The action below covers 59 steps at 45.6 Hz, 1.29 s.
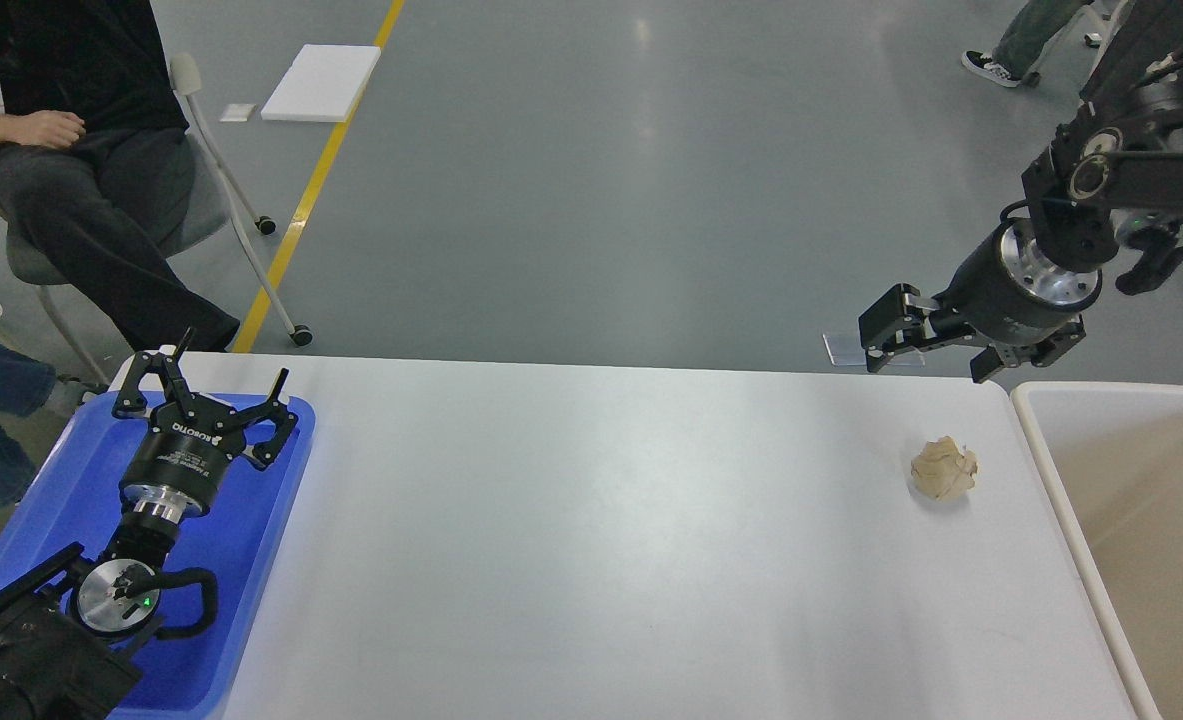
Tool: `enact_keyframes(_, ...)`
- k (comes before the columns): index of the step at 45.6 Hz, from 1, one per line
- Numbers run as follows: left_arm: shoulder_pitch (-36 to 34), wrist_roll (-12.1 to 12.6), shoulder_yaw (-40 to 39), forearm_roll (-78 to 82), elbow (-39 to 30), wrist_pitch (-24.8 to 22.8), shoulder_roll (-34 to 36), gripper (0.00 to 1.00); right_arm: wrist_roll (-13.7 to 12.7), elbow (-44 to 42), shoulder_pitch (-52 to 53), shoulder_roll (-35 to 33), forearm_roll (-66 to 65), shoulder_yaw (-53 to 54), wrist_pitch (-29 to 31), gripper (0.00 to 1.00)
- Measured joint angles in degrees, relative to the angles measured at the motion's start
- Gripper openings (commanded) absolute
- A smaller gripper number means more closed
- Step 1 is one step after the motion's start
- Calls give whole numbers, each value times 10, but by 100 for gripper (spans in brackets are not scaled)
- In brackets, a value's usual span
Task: Tidy desktop
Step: 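Lower the right gripper down onto the crumpled paper ball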
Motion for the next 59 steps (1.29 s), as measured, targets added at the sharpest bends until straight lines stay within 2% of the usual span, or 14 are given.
enact_keyframes(15, 0, 0, 0, 0, 0, 0, 0, 99, 0, -42, -54, 3, 3, 4, -35, 100)
enact_keyframes(31, 0, 0, 0, 0, 0, 0, 0, 99, -1, -141, -130, 26, -2, 11, -66, 100)
enact_keyframes(50, 0, 0, 0, 0, 0, 0, 0, 99, -3, -178, -188, 34, 1, 34, -76, 100)
enact_keyframes(59, 0, -1, 0, 0, 0, 0, 0, 99, -3, -194, -226, 48, -11, 46, -119, 100)
